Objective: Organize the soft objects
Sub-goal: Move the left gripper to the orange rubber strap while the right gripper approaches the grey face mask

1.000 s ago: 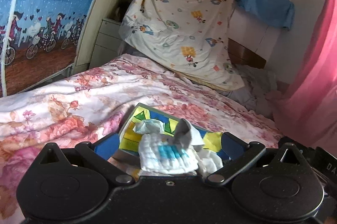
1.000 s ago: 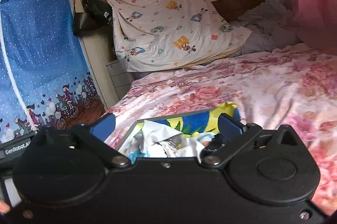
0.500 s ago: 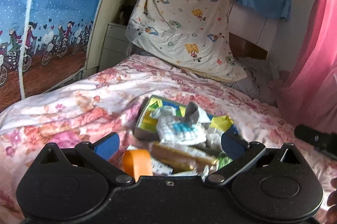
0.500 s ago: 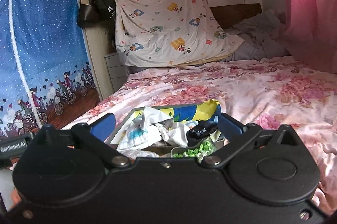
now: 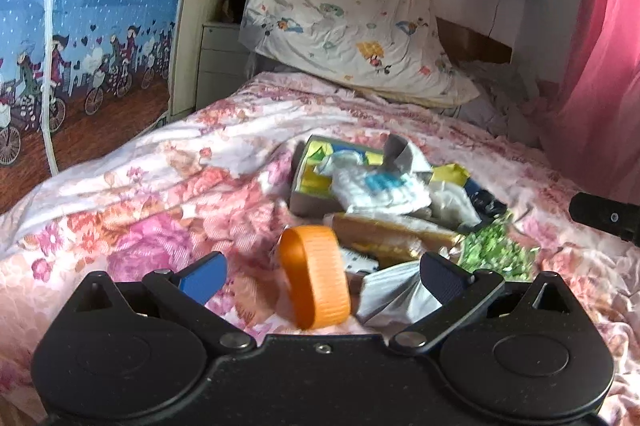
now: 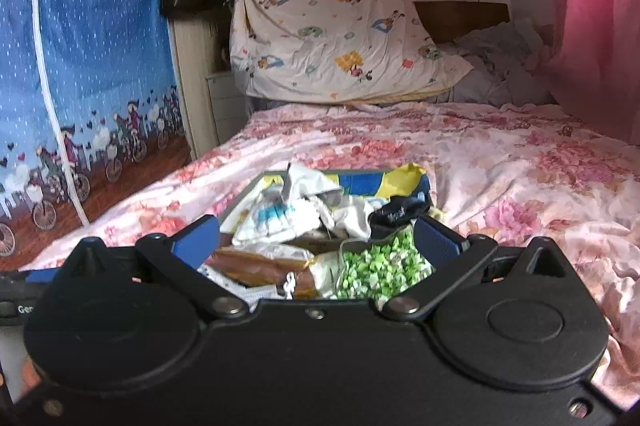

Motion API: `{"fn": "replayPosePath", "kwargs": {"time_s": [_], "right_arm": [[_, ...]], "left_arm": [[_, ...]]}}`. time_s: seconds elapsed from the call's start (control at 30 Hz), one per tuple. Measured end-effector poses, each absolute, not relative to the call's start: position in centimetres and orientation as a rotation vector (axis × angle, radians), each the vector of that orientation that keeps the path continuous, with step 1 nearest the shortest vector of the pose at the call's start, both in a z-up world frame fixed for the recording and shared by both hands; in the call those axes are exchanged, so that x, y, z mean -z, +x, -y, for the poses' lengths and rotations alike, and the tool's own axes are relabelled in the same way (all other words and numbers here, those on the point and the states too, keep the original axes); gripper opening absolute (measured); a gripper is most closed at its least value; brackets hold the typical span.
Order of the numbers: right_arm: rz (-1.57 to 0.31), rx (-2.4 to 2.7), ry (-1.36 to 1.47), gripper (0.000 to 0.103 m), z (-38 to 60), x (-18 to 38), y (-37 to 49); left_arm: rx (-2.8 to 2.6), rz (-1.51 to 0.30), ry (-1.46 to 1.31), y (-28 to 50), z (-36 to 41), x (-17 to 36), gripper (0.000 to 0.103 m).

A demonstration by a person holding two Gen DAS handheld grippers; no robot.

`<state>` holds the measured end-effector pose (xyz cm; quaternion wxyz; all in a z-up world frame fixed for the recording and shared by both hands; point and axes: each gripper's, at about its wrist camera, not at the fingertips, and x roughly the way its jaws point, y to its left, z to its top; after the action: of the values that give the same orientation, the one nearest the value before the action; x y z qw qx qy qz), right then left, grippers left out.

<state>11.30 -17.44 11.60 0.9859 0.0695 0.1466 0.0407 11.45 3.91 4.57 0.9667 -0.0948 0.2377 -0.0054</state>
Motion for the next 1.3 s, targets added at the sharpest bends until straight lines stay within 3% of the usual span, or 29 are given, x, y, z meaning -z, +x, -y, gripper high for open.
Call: {"fn": "replayPosePath", "kwargs": {"time_s": [0.7, 1.0, 1.3], "right_arm": [[-0.517, -0.158, 0.109, 0.102, 14.8, -3.9, 13.8], [-0.563, -0.244, 0.130, 0.102, 13.8, -1.4, 14.1], [-0.579, -0.354, 0.193, 0.097, 12.4, -0.5, 14.8]], "left_arm": [[-0.061, -0.555, -0.023, 14.2, -4.8, -1.1, 0.102], [-0.006, -0.687, -0.286, 16.5, -7.2, 0.8, 0.102], [0.033, -0.718, -0.426, 18.0, -8.1, 1.9, 0.092]]}}
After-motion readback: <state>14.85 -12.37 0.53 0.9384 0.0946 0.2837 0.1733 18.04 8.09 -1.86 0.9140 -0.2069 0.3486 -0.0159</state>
